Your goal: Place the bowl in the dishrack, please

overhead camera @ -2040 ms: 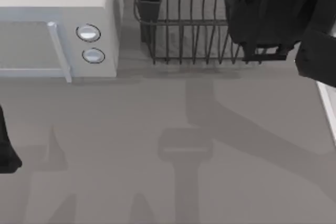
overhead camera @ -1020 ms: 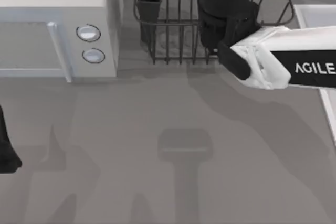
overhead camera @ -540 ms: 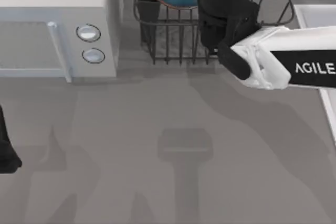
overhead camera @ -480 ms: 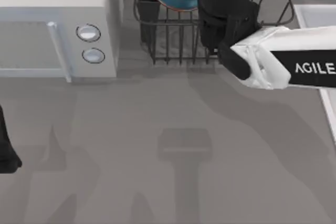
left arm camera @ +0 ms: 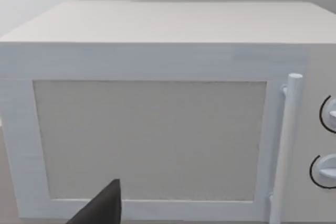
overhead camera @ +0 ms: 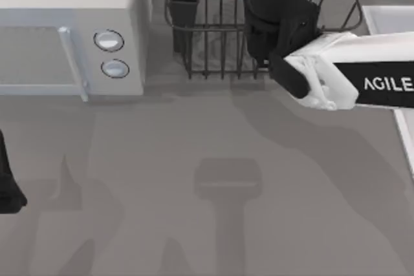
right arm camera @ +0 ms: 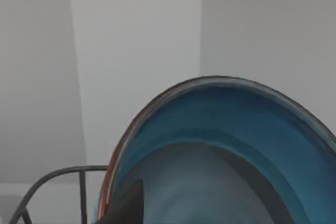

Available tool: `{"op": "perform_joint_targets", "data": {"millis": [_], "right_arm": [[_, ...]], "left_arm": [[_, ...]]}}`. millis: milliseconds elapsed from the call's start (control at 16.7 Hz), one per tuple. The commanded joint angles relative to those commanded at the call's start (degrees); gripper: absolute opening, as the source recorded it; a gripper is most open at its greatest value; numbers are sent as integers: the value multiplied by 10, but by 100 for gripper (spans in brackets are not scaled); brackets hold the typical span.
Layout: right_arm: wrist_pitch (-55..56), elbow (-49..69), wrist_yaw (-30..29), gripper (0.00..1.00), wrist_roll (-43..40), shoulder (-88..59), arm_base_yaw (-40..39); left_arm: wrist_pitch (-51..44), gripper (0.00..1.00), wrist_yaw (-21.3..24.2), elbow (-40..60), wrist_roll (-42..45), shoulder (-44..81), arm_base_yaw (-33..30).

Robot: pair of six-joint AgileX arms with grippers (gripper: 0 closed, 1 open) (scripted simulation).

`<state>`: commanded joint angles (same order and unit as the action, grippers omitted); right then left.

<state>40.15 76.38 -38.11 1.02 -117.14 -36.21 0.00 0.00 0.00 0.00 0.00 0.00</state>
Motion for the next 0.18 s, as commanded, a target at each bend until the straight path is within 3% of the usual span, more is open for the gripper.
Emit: {"op": "perform_joint_targets", "data": {"millis": [180], "right_arm": [[0, 0, 0, 100, 0, 0, 0]], "left_arm": [[0, 100, 0, 0, 0, 0, 0]]}}
